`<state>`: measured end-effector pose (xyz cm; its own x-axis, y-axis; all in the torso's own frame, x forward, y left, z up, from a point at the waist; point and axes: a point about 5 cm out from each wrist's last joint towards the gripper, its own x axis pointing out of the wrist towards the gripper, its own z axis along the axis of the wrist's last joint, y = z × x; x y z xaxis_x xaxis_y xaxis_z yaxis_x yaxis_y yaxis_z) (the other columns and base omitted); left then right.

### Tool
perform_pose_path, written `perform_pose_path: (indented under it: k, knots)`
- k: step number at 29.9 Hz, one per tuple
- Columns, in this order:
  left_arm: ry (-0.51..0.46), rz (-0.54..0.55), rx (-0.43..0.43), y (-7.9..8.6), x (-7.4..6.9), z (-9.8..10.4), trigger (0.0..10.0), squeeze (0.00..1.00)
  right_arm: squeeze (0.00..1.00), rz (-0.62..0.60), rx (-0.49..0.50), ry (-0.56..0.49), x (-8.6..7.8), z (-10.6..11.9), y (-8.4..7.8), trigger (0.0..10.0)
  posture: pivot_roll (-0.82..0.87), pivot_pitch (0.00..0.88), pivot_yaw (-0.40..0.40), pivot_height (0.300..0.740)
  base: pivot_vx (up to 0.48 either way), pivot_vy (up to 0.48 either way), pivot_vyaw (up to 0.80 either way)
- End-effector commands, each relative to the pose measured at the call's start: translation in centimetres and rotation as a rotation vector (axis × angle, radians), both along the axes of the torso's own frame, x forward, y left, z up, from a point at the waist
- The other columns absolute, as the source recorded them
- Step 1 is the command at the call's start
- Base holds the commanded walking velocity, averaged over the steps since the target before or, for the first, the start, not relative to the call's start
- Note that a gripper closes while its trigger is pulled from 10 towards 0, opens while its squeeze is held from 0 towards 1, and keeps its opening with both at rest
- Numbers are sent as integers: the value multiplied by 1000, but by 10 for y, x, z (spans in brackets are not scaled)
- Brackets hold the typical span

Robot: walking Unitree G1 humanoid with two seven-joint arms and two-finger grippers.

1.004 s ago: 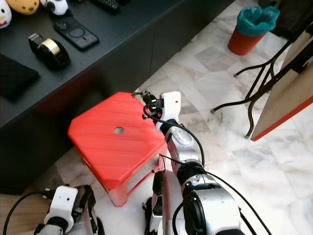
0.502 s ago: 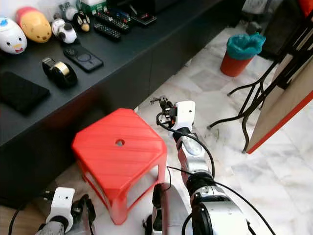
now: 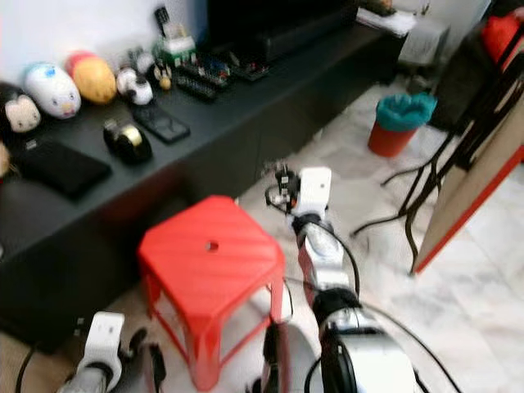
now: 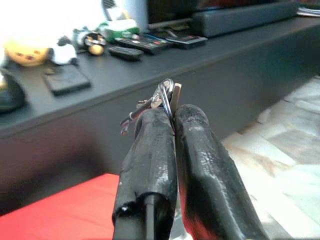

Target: Hang keys on a hook

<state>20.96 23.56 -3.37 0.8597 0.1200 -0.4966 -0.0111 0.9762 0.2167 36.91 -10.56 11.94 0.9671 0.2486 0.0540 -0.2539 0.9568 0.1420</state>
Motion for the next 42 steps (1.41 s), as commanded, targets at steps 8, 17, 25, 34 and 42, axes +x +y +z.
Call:
perform_pose_path:
  k: [8, 17, 25, 34, 42]
  knots:
    - [23, -8, -21, -4, -5, -8, 10000, 0, 0, -6, -4, 31, -1, -5, 0, 10000, 117, 0, -105, 567, -268, 0, 0]
    - [45, -13, 4, -2, -8, -12, 10000, 0, 0, -33, 46, 7, -1, -2, -2, 10000, 116, 0, -104, 576, -94, 0, 0]
    - [44, -15, -5, -4, -9, -14, 10000, 0, 0, -22, 37, 17, -4, -7, -1, 10000, 118, 0, -107, 621, 0, 0, 0]
    - [54, -1, -7, -4, -14, -17, 10000, 0, 0, -24, 34, 21, -5, -9, -3, 10000, 119, 0, -111, 681, 0, 0, 0]
    - [61, 9, -12, -4, -17, -19, 10000, 0, 0, -21, 32, 20, -5, -8, -2, 10000, 120, 2, -113, 726, 0, 0, 0]
